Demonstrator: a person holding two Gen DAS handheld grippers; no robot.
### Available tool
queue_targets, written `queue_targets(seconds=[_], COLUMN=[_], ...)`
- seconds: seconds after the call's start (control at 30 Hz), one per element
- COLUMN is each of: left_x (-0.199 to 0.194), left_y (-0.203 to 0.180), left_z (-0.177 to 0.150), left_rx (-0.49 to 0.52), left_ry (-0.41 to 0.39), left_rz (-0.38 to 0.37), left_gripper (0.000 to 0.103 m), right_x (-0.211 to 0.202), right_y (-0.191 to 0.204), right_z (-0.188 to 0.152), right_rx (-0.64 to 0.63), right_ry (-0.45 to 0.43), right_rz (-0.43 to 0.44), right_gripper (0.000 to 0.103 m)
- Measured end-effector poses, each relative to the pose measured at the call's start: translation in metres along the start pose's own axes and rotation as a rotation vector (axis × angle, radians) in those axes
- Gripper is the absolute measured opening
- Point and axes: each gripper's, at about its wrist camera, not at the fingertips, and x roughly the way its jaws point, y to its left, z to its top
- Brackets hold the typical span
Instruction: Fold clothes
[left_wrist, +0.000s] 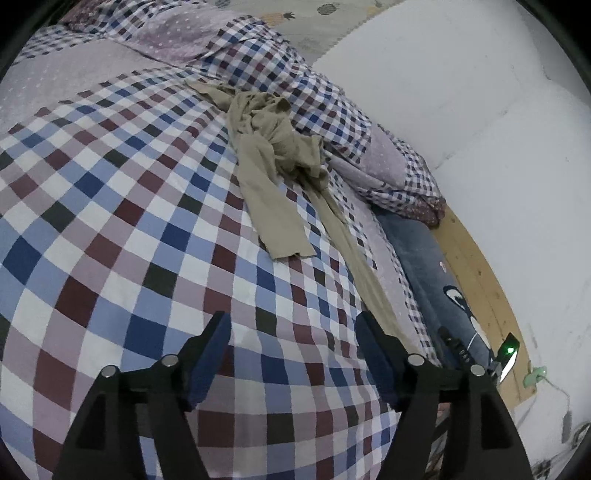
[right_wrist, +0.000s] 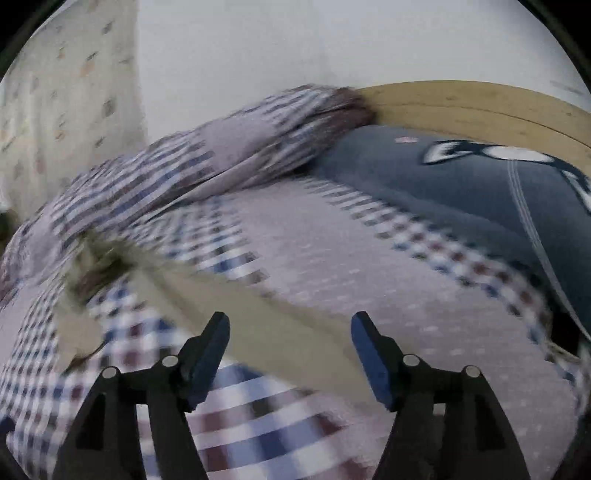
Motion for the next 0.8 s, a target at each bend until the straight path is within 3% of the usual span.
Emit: queue_targets(seconds=[0.17,0.27,0.4,0.57,0.8], left_x=[-0.006,-0.01,-0.016,-0.025,-0.028], left_y=[0.024,0.039,0.056,0.07,0.088], left_z=[0.012,0.019,0.027,0.035,0.04], left_rx=[-0.114,-0.186,-0.261,-0.314,-0.397], left_ry=[-0.013,-0.028,-0.033,-0.059,-0.067], left_rz=[0.0,0.003,-0.011,-0.016,-0.04], left_gripper=[0.076,0.077,0.077,0.077,0.077], right_x=[0.018,0.017,0.022,0.033,0.064], right_y=[0.069,0.122,0.17,0.23,0.289], right_z=[-0.022,-0.041,-0.069,-0.082,-0.078], right_rx=[-0.152,-0.322,-0.432,-0.608,-0.749], right_ry=[0.093,0.093,0.131,0.13,0.167], right_rz=[0.195,0.278,0.375,0.42,0.433], right_gripper=[0.073,0.073,0.073,0.073,0.071])
